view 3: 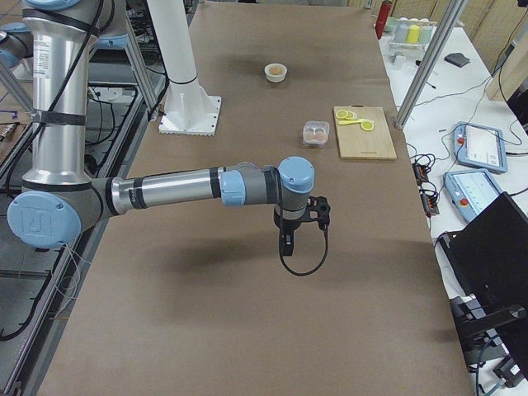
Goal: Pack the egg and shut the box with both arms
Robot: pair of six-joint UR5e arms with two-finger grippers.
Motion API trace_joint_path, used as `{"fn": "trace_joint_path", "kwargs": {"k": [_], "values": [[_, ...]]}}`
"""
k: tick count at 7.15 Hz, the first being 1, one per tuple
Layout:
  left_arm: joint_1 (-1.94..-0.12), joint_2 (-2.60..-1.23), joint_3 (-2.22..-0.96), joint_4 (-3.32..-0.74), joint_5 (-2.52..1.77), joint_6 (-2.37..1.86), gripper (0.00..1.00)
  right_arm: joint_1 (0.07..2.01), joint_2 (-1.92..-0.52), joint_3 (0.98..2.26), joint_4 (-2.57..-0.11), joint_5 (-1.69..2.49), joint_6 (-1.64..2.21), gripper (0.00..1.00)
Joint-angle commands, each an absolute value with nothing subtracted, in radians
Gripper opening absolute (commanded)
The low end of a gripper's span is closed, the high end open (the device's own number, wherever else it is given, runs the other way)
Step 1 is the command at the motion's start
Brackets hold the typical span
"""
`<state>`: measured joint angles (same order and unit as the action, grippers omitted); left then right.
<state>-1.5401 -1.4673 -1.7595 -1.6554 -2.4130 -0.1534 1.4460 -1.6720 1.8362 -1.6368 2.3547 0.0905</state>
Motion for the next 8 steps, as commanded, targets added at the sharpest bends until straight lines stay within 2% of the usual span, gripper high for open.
{"fn": "trace_joint_path", "kwargs": {"k": [1,7,8], "values": [[-1.539,-1.466,-1.758,-1.660,-2.404,-0.147,0.99,1.440,-1.672,1.836,-1.637,2.355,0.091,1.00],[-1.539,-1.474,-1.810,-1.669,-2.414,-0.155,0.99,1.440,-1.654,1.879,-1.631,2.362,0.092,1.00],[-1.537,-1.488,-1.807,-1.760,-2.413,-0.153,0.99,1.440,-1.654,1.905,-1.629,2.362,0.103,1.00]]}}
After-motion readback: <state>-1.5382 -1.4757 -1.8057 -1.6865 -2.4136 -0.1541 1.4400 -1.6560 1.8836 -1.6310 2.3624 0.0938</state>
